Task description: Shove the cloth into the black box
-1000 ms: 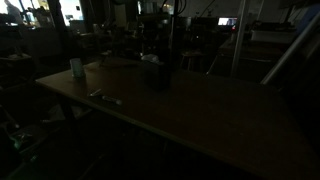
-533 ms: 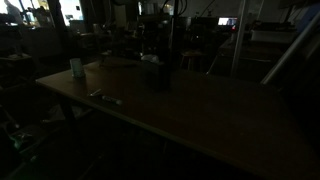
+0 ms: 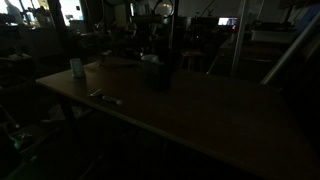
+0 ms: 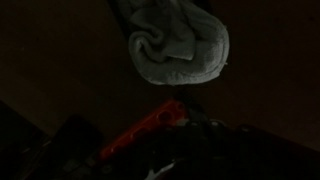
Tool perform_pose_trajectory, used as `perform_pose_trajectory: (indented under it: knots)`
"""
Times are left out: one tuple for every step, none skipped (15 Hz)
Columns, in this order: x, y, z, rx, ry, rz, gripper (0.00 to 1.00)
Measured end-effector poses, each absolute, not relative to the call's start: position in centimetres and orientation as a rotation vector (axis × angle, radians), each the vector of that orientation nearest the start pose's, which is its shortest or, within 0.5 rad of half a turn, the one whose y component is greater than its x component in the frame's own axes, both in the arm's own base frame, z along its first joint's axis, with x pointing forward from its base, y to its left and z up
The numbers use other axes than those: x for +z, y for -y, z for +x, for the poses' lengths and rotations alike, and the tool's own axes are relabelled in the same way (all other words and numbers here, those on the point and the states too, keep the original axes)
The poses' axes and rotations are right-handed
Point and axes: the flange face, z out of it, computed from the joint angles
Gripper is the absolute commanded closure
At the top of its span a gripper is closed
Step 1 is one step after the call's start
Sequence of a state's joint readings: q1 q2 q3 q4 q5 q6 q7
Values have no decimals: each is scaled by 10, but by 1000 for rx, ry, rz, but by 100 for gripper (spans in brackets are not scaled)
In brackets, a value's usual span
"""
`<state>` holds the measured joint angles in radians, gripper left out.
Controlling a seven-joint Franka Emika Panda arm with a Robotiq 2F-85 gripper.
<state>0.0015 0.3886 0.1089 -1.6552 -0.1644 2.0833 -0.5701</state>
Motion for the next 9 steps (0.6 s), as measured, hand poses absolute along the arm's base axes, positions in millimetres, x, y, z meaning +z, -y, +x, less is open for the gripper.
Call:
perform_pose_trajectory:
  knots:
    - [387,-57,666,-20,1192,-3024,100]
    - [384,-56,666,-11,1190,-3023,100]
    - [380,-54,666,-1,1186,-3023,100]
    - [375,-51,667,10,1183,-3022,100]
    - [371,-50,667,20,1181,-3021,100]
    - [367,-49,667,29,1181,-3018,100]
    - [364,-49,668,37,1182,-3016,100]
    - [361,-49,668,43,1182,-3014,100]
    - [359,-48,668,49,1181,-3013,100]
